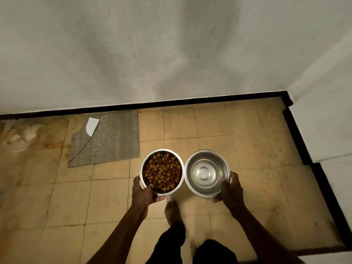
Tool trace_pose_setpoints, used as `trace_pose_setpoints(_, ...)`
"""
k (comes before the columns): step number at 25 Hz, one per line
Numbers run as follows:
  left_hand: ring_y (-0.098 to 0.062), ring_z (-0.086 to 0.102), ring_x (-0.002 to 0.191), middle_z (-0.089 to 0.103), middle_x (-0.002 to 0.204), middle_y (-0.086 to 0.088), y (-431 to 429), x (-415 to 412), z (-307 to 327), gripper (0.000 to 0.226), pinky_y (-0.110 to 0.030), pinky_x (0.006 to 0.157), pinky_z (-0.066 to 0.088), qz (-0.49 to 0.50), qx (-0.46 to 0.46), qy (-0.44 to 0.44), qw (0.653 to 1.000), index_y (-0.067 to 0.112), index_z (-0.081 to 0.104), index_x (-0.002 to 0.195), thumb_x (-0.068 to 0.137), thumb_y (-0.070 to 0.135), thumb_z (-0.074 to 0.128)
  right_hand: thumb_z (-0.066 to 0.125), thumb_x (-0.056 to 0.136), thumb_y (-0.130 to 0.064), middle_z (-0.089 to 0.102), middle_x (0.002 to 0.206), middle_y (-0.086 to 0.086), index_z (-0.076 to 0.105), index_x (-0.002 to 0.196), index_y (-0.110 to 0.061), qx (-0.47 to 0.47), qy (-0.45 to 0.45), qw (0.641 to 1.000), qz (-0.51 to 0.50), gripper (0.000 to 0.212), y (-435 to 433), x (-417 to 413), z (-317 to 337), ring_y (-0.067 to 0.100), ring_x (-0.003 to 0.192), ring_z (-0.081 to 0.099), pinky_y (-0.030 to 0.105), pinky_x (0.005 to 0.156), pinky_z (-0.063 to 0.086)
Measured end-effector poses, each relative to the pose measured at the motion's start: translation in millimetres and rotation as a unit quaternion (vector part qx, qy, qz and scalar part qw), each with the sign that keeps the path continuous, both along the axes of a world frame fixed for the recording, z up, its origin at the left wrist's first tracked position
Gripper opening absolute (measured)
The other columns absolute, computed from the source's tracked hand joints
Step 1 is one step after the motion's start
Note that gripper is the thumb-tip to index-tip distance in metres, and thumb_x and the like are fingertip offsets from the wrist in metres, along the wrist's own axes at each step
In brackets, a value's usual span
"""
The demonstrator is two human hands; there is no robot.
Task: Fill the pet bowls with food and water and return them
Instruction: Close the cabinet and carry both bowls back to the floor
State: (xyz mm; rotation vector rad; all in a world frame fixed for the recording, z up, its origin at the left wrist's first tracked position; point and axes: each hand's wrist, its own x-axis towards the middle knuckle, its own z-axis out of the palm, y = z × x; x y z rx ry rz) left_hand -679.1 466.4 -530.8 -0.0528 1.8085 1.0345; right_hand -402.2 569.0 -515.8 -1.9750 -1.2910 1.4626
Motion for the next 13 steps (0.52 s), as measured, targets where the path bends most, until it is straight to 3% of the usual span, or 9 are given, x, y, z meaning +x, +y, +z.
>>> trace_pose_setpoints(7, -0.044, 0.066, 0.11, 0.051, 0.139, -0.016, 121.3, -47.8, -235.2, 0.051, -0.04, 0.054, 0.064, 0.044, -0.031, -0.016, 0.998, 0.027, 0.045, 0.135, 0.101, -0.01, 0.053, 0.055, 0.107, -0.019, 0.07, 0.111, 0.01, 0.044, 0.135, -0.019, -0.018, 0.021, 0.999, -0.024, 0.031, 131.2, -70.7, -236.6, 0.031, 0.061, 0.077, 0.043, 0.051, 0.064)
trace_pose_setpoints(13, -0.043, 0.066, 0.112, 0.051, 0.139, -0.017, 194.3, -61.6, -452.9, 0.053, -0.041, 0.055, 0.064, 0.055, -0.051, -0.025, 0.997, 0.026, 0.044, 0.132, 0.098, -0.013, 0.053, 0.054, 0.108, -0.018, 0.066, 0.118, 0.01, 0.042, 0.138, -0.023, -0.021, 0.006, 1.0, -0.008, 0.032, 198.8, -91.7, -465.4, 0.03, 0.071, 0.078, 0.048, 0.056, 0.065)
